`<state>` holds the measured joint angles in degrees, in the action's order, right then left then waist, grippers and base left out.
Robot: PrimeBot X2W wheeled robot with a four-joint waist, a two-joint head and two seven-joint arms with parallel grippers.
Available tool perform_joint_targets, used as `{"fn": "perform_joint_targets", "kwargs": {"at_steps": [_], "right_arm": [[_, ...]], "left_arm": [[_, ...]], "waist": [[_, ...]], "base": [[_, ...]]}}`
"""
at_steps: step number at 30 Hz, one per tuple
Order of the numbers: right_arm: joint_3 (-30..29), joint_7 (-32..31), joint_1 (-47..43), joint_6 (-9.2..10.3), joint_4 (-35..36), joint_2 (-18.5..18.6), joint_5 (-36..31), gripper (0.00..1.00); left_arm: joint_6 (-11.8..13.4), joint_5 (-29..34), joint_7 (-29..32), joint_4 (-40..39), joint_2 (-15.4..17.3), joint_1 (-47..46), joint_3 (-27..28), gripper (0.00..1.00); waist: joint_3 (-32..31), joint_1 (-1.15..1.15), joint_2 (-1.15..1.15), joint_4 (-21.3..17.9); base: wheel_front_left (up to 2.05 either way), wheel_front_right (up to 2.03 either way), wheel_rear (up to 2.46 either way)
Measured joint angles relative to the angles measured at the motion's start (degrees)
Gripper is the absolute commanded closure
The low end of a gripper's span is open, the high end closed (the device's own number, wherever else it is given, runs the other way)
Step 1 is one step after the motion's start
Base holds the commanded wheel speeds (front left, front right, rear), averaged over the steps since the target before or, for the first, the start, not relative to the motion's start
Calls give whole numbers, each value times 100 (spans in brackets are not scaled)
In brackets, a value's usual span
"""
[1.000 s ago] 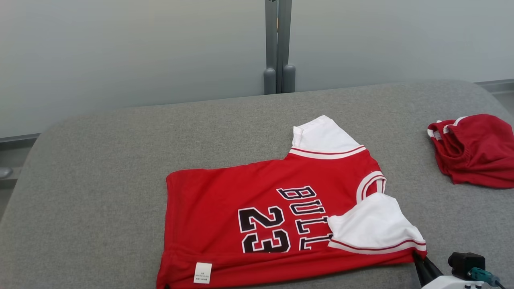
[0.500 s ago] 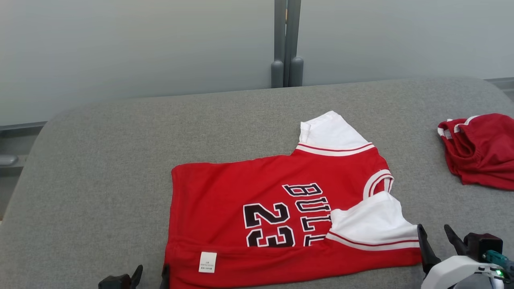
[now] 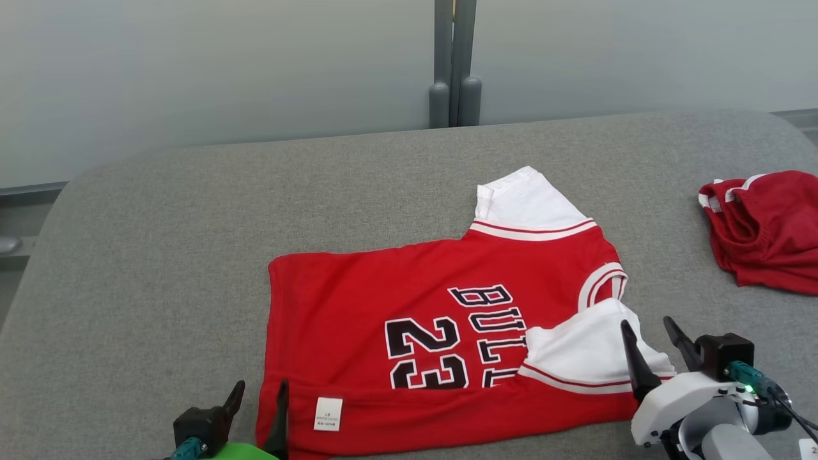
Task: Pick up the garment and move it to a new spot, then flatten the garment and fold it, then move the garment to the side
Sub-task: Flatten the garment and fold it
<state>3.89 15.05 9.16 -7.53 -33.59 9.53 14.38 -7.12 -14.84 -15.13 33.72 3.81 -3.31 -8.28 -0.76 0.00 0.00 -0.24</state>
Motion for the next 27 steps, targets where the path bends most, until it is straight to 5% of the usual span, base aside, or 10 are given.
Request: {"fn": "perform_joint_targets", "kwargs": {"at_steps": [14, 27], "right_arm": [[282, 0, 435, 1, -127, -53, 57, 0], [413, 0, 1430, 0, 26, 21, -14, 0]], "left_arm": [[-25, 165, 0, -88, -81, -225, 30, 0], [-27, 349, 0, 1037, 140, -2230, 14, 0]], "waist": [[80, 0, 0, 90], [826, 0, 0, 31]], "base": [[0, 0, 0], [0, 0, 0]]}}
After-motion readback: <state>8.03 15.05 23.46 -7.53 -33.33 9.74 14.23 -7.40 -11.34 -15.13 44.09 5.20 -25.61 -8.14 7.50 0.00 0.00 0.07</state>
